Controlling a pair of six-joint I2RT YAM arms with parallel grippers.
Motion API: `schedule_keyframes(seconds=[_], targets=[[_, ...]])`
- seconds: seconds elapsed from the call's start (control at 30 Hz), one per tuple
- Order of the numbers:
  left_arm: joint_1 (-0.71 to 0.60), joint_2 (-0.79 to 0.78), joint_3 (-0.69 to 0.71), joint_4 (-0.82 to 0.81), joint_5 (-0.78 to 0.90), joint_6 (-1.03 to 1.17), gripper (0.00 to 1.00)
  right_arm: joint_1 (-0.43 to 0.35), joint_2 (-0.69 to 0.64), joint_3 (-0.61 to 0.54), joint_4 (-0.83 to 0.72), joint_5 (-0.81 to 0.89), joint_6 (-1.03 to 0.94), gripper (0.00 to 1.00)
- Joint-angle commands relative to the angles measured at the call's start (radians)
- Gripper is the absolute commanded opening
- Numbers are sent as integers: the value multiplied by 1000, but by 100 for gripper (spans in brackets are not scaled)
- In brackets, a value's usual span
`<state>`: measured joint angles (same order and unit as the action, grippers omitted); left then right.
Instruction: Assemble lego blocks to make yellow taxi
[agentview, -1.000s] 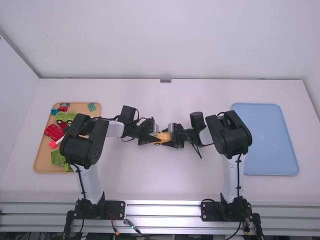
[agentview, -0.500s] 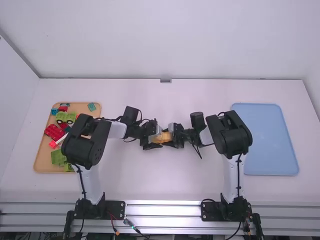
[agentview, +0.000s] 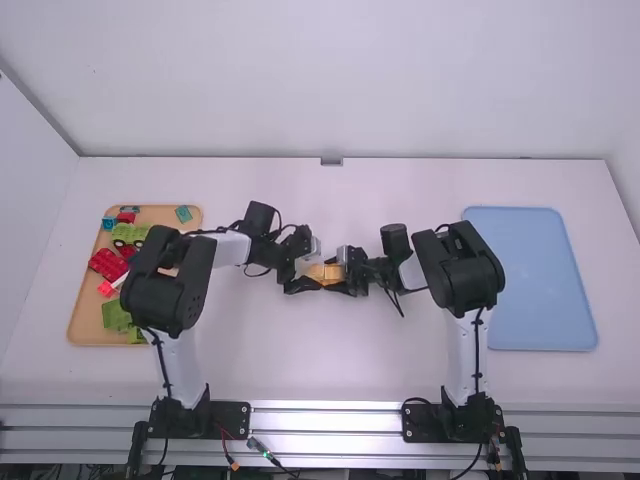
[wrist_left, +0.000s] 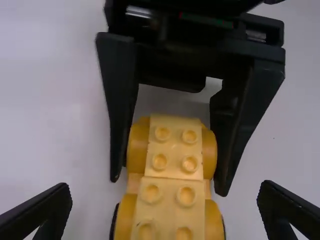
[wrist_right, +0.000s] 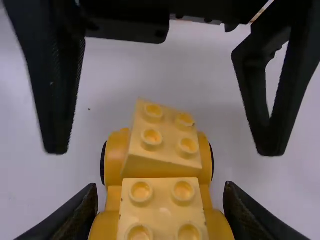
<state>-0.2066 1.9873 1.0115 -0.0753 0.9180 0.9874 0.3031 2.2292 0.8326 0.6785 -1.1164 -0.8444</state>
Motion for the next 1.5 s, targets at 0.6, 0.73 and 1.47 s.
schedule_keyframes(seconds=[0.6,0.73,1.47], targets=[[4,-8,11,-71,35,49,76,5,17,-8,-5,14,-5,41],[4,-3,11,-74,35,50,66,5,17,-8,-3,14,6,40],[4,-3,-11,-75,33,170,29,5,17,-8,2,14,9,40]])
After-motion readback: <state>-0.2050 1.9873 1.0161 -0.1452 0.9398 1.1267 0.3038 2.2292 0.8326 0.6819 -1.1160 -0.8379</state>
